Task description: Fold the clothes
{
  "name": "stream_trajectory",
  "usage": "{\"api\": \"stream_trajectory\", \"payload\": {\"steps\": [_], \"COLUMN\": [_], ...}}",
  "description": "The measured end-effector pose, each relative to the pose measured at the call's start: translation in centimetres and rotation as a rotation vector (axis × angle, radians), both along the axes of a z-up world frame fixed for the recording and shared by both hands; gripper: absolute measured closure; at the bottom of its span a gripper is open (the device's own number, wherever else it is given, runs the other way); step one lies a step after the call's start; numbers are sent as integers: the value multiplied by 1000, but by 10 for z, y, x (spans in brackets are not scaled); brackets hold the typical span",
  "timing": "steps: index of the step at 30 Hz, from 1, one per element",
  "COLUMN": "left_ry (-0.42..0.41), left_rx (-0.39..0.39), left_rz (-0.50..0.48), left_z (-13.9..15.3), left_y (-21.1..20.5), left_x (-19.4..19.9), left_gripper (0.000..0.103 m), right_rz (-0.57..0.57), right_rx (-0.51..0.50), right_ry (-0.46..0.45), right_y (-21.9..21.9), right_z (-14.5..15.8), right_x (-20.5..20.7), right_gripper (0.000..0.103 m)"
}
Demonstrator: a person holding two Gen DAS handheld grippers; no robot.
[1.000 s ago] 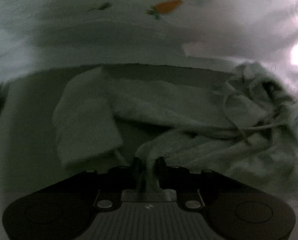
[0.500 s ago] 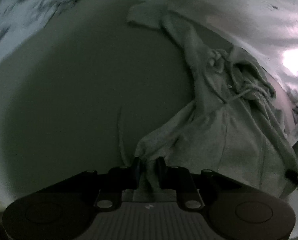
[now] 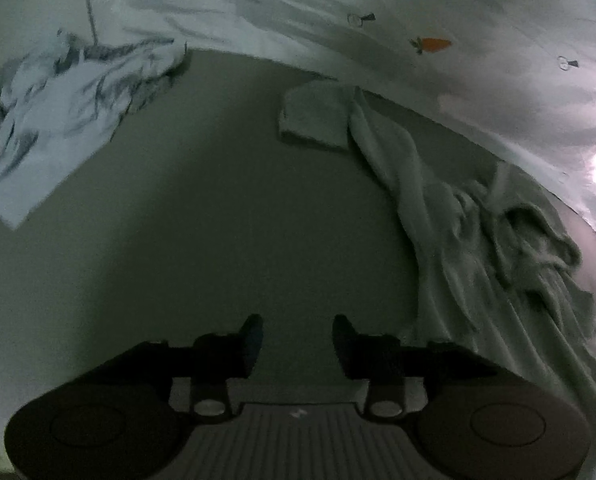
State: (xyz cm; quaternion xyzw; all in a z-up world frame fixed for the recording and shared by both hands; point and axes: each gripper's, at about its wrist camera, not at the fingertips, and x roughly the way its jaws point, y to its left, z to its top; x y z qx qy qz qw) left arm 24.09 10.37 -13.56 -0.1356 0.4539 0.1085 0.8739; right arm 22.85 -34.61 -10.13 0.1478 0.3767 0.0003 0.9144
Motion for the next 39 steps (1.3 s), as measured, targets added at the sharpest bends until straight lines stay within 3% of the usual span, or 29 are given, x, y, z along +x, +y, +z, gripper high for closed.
{"api": "stream_trajectory", "payload": {"steps": [2,5,8,12,18,21,24,25,26,27,29,32,39], "left_ry": [-3,6,20,19,-43,-14,0,-23,-36,-44,-57,-78,-231], "left_rx": [34,40,46,88,81,98,80,84,84,81,5,-14,194], "left_rz": [-10,-11,-2,-21,-52,-42,10,11,16,36,89,185,342], "left_z": [1,-2,-11,-25,-43,-57,-70,-70,-69,-68,-67,-60,22], "left_y": [6,20,34,48,60,60,61,60,60,61,72,90,167], "left_x": [25,72,128,202,278,303,313,312,310,308,303,291,238], "left_gripper": [43,36,28,24,15,15,21,31,50,59,87,89,90], "right_rz": [11,13,-31,-78,-213,-220,-176,-177,-177,-178,-167,-121,7], "right_rx": [13,61,207,329,521,491,460,458,455,453,434,388,289], "right_ry": [2,2,19,48,110,137,165,159,154,148,128,87,-145], "right_y": [6,17,23,35,33,34,39,39,39,39,40,42,59], "right_z": [-2,-7,-18,-37,-71,-82,-86,-85,-84,-83,-78,-63,16], "right_x": [22,58,103,162,226,243,251,249,248,246,243,246,287], "right_gripper": [63,58,55,53,49,53,89,92,93,95,97,98,99]}}
